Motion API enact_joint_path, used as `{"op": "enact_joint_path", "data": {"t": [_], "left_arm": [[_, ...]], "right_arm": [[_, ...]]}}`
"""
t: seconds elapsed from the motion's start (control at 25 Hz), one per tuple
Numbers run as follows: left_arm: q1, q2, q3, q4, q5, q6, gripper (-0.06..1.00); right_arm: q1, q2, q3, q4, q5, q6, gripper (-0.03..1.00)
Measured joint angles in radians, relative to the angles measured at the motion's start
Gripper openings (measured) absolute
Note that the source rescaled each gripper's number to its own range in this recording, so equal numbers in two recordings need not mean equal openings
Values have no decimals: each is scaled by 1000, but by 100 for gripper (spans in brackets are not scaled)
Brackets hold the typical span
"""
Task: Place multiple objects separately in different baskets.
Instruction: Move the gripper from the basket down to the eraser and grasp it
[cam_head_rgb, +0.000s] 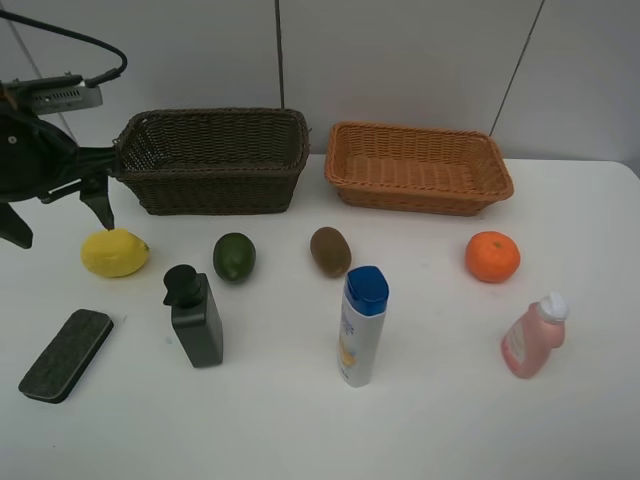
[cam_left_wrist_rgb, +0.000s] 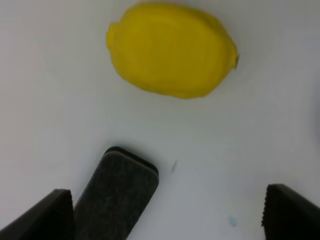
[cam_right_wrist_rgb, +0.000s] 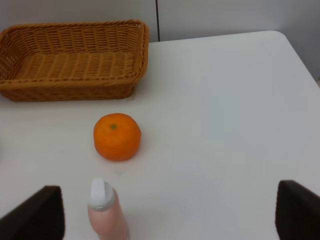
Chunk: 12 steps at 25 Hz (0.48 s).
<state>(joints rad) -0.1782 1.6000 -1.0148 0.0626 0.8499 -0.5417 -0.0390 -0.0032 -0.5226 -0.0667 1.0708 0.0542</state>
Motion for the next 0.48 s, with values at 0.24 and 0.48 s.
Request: {"op": "enact_joint_path", "data": {"t": [0.24,0.48], "left_arm": [[0,64,-54,0,52,131,98],[0,68,-57,0,157,274,98]], "right_arm": [[0,0,0,0,0,0,100],[0,0,0,0,0,0,100]]}}
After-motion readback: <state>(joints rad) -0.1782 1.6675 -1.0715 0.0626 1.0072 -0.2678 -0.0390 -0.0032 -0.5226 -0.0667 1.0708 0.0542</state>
